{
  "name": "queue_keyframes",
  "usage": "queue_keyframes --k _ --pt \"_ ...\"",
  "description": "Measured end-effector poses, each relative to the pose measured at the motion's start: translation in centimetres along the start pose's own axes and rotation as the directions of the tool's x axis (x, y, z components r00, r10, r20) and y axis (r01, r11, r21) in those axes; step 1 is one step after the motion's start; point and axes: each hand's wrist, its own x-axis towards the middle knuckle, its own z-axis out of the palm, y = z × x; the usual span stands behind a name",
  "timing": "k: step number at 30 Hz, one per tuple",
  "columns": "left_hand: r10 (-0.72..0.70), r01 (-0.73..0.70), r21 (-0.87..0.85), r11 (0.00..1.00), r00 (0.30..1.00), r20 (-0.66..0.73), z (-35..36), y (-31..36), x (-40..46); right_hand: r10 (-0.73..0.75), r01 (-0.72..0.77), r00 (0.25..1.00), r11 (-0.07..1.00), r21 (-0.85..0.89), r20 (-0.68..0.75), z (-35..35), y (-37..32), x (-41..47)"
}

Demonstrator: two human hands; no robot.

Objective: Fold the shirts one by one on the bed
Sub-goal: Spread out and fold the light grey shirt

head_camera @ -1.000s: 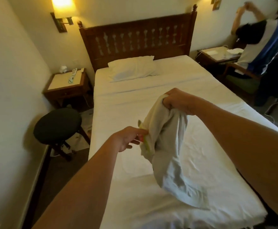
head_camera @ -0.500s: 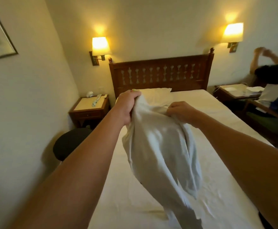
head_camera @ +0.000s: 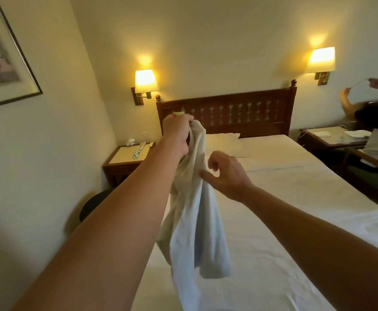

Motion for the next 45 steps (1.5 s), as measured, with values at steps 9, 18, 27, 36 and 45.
queue_keyframes --k 9,18,27,36,45 --pt "0.028 -0.054 -0.139 0.989 0.983 -0.181 -1.9 2.0 1.7 0.312 -0.519 0.679 0.844 0.134 0.664 4.0 -2.9 -0.5" --pt "0.076 -0.018 0.198 0.980 0.954 -0.291 -10.5 -0.3 4.9 0.499 -0.549 0.832 0.804 0.227 0.244 1.6 0.9 1.2" --pt "-0.140 -0.086 0.678 0.730 0.952 0.272 -9.4 -5.6 2.7 0.244 -0.249 0.966 0.967 0.044 0.090 -0.4 -1.6 6.1" --pt "-0.028 -0.270 0.596 0.757 0.897 0.442 -4.8 -8.9 2.4 0.342 -0.232 0.825 0.931 -0.283 0.449 -2.1 2.0 5.0" --pt "-0.282 -0.079 0.657 0.750 0.860 0.425 -3.4 -8.2 1.7 0.569 -0.447 0.818 0.718 -0.534 0.081 -5.2 5.7 3.8"
